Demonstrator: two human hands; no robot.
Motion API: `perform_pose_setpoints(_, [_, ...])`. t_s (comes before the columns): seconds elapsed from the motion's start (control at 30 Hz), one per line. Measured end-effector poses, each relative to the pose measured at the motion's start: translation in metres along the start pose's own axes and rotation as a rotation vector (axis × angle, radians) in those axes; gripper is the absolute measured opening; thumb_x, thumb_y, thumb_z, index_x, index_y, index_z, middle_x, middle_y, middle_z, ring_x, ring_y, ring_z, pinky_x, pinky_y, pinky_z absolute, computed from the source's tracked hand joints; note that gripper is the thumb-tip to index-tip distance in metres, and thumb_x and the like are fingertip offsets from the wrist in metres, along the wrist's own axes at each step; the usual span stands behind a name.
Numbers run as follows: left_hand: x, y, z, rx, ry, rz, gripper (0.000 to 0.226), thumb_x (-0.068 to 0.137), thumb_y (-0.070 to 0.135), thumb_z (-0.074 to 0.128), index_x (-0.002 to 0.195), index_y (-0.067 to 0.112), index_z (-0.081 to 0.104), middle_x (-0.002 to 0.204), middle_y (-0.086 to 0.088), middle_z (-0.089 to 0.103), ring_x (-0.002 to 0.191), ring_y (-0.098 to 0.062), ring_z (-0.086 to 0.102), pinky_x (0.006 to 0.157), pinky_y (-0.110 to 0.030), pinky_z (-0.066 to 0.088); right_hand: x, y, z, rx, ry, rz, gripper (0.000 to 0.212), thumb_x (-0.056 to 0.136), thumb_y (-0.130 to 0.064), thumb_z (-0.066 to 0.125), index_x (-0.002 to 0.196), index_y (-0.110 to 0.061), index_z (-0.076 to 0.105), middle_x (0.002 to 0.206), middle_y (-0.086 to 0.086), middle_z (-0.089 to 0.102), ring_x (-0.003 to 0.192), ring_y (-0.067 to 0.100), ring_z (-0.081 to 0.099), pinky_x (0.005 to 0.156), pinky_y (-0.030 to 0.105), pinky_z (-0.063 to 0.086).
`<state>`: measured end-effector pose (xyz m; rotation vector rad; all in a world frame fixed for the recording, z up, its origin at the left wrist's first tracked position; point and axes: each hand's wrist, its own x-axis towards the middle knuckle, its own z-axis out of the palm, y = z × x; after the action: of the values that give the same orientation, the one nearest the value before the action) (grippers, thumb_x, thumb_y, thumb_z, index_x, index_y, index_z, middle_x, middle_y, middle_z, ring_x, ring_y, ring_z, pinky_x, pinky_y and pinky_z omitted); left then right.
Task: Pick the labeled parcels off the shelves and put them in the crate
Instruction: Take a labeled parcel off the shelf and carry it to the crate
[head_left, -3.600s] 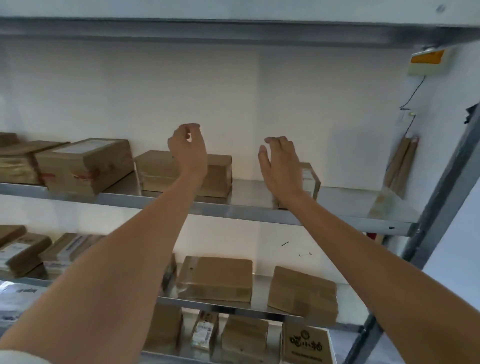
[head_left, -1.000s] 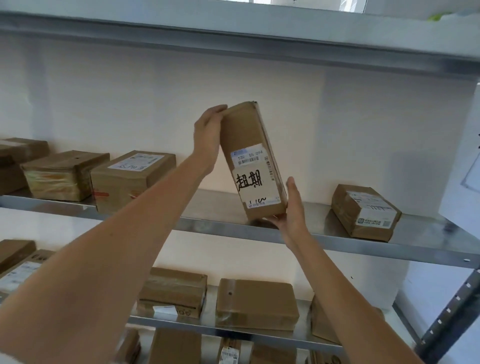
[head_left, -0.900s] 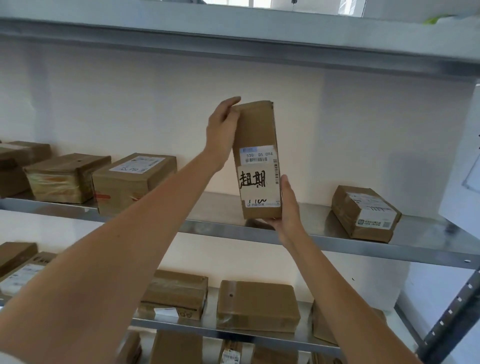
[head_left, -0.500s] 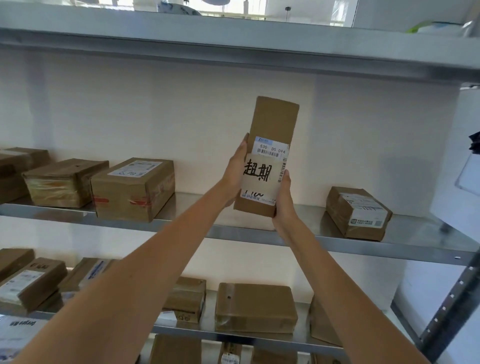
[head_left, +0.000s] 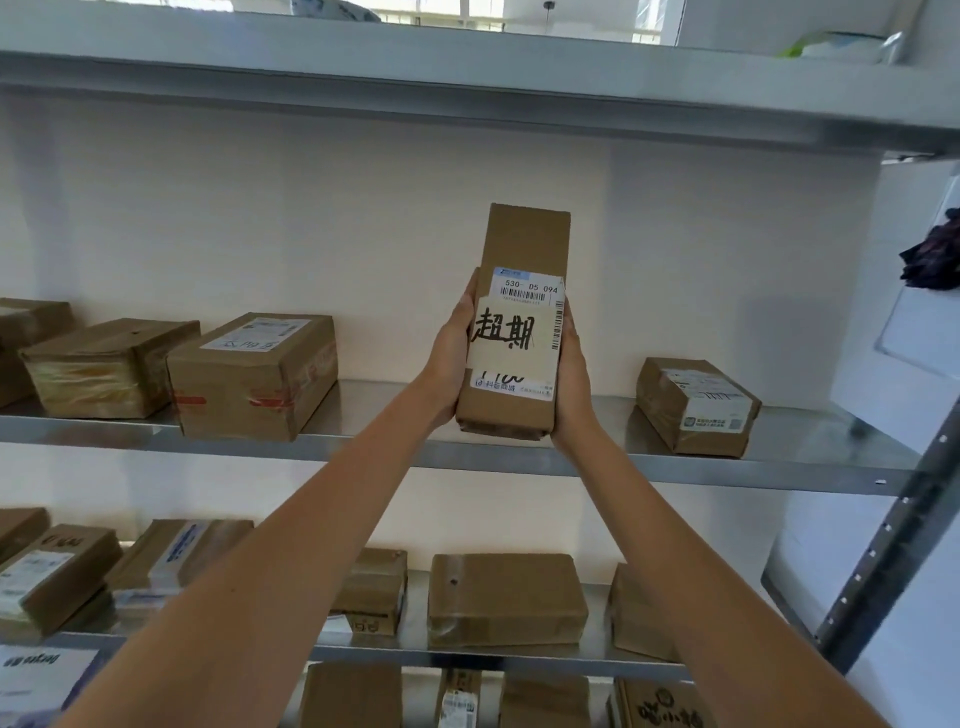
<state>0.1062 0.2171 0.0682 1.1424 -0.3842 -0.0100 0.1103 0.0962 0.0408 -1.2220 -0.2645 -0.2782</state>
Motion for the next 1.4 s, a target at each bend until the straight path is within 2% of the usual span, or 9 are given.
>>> perform_pose_setpoints(0.17, [0.008,-0.027,0.024,-0.131,-0.123,-0.095,0.056,0.101,0.050,0.033,0.148,0.021,0.037,0.141,-0.017,0.051,0.128,-0.038,0.050,0.103,-0.054,0.044,-0.017,-0.010,-0.033,0.058,0.108,-0.011,0.056,0.095,-0.052,0.048,0.141,-0.019,0.050,0.132,0.020,0.060,0.124,0.040,0.056,0.105,0.059,0.043])
perform_pose_setpoints(0.3, [0.013,-0.053,0.065,-0.190,-0.211,-0.160,0.058,0.099,0.051,0.037,0.148,0.019,0.037,0.140,-0.017,0.052,0.129,-0.038,0.049,0.108,-0.058,0.037,-0.038,-0.034,-0.073,-0.056,0.232,-0.066,0.053,0.091,-0.059,0.045,0.131,-0.026,0.058,0.120,0.014,0.068,0.116,0.036,0.062,0.104,0.060,0.043])
perform_pose_setpoints(0.47, [-0.009,-0.079,0.139,-0.138,-0.293,-0.236,0.055,0.102,0.049,0.030,0.147,0.019,0.039,0.131,-0.013,0.061,0.115,-0.030,0.062,0.093,-0.045,0.053,-0.084,-0.065,-0.136,-0.043,0.419,-0.085,0.044,0.097,-0.052,0.046,0.120,-0.022,0.069,0.107,0.006,0.074,0.103,0.026,0.068,0.100,0.049,0.051])
perform_pose_setpoints(0.63, [-0.044,-0.109,0.213,-0.053,-0.356,-0.296,0.050,0.104,0.043,0.028,0.144,0.017,0.044,0.100,-0.004,0.073,0.080,-0.016,0.073,0.060,-0.027,0.057,-0.146,-0.091,-0.198,0.040,0.560,-0.051,0.041,0.103,-0.043,0.040,0.114,-0.014,0.067,0.095,0.007,0.074,0.081,0.021,0.071,0.069,0.032,0.058])
perform_pose_setpoints(0.83, [-0.089,-0.154,0.299,-0.039,-0.463,-0.346,0.046,0.103,0.045,0.026,0.135,0.023,0.052,0.112,-0.009,0.071,0.098,-0.024,0.070,0.082,-0.040,0.056,-0.216,-0.124,-0.272,-0.060,0.749,-0.062,0.032,0.102,-0.037,0.046,0.086,-0.022,0.068,0.077,-0.002,0.074,0.073,0.016,0.070,0.073,0.032,0.057])
perform_pose_setpoints(1.03, [-0.149,-0.203,0.379,0.002,-0.461,-0.372,0.041,0.105,0.031,0.028,0.135,0.012,0.049,0.105,-0.011,0.069,0.086,-0.023,0.068,0.074,-0.037,0.057,-0.296,-0.144,-0.345,-0.248,0.888,-0.055,0.031,0.100,-0.040,0.046,0.100,-0.020,0.069,0.093,0.003,0.074,0.090,0.024,0.069,0.094,0.049,0.053])
perform_pose_setpoints(1.13, [-0.176,-0.236,0.412,0.057,-0.444,-0.404,0.031,0.104,0.029,0.035,0.121,0.018,0.059,0.101,-0.013,0.069,0.088,-0.027,0.066,0.080,-0.044,0.055,-0.335,-0.145,-0.383,-0.297,0.969,-0.040,0.034,0.099,-0.034,0.045,0.125,-0.022,0.064,0.111,0.004,0.073,0.099,0.021,0.069,0.092,0.043,0.056])
perform_pose_setpoints(1.23, [-0.197,-0.267,0.444,0.107,-0.515,-0.476,0.031,0.102,0.027,0.038,0.091,0.026,0.067,0.090,-0.010,0.070,0.082,-0.027,0.065,0.077,-0.042,0.054,-0.368,-0.146,-0.420,-0.326,1.076,0.011,0.033,0.099,-0.025,0.043,0.122,-0.022,0.067,0.108,0.005,0.073,0.090,0.017,0.068,0.079,0.034,0.055])
perform_pose_setpoints(1.4, [-0.213,-0.323,0.507,0.158,-0.605,-0.563,0.033,0.098,0.022,0.039,0.080,0.025,0.066,0.082,-0.007,0.069,0.072,-0.021,0.063,0.068,-0.032,0.052,-0.404,-0.150,-0.481,-0.292,1.217,0.075,0.035,0.103,-0.037,0.038,0.113,-0.022,0.068,0.109,0.008,0.073,0.095,0.021,0.069,0.076,0.031,0.057])
